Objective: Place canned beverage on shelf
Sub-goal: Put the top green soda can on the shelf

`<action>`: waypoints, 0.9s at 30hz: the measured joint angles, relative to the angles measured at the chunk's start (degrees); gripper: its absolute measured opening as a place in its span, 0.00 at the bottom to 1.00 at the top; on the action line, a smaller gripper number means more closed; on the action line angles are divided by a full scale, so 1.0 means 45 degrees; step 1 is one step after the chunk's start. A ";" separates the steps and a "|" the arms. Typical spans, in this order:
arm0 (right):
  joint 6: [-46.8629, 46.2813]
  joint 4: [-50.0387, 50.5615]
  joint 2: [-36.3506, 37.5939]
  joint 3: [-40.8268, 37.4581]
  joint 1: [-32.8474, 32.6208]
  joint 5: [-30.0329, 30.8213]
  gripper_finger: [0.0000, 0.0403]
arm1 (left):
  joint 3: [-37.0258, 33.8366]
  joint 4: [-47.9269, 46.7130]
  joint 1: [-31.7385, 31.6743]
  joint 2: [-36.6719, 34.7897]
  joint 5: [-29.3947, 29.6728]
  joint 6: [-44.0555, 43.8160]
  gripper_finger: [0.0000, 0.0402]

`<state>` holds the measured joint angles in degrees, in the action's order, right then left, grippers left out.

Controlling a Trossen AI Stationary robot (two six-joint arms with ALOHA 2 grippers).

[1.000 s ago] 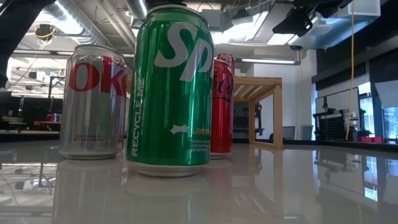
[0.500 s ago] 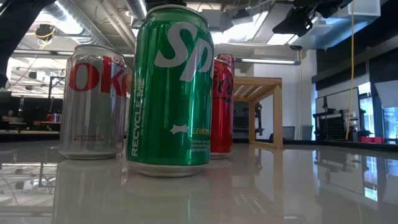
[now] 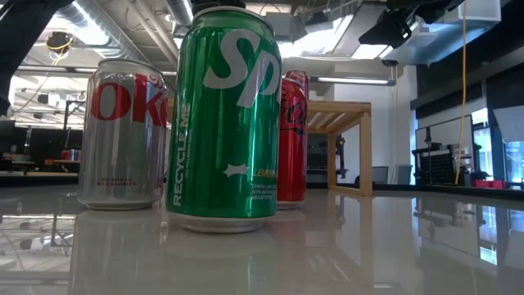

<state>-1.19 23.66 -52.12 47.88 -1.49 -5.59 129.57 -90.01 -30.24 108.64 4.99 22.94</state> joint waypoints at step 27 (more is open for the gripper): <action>-0.0005 0.0000 0.0000 0.0000 0.0001 0.0000 0.97 | 0.0003 0.0003 0.0000 0.0000 0.0010 -0.0053 0.77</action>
<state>-1.21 23.66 -52.12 47.88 -1.49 -5.58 129.58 -90.00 -30.24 108.64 5.04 22.70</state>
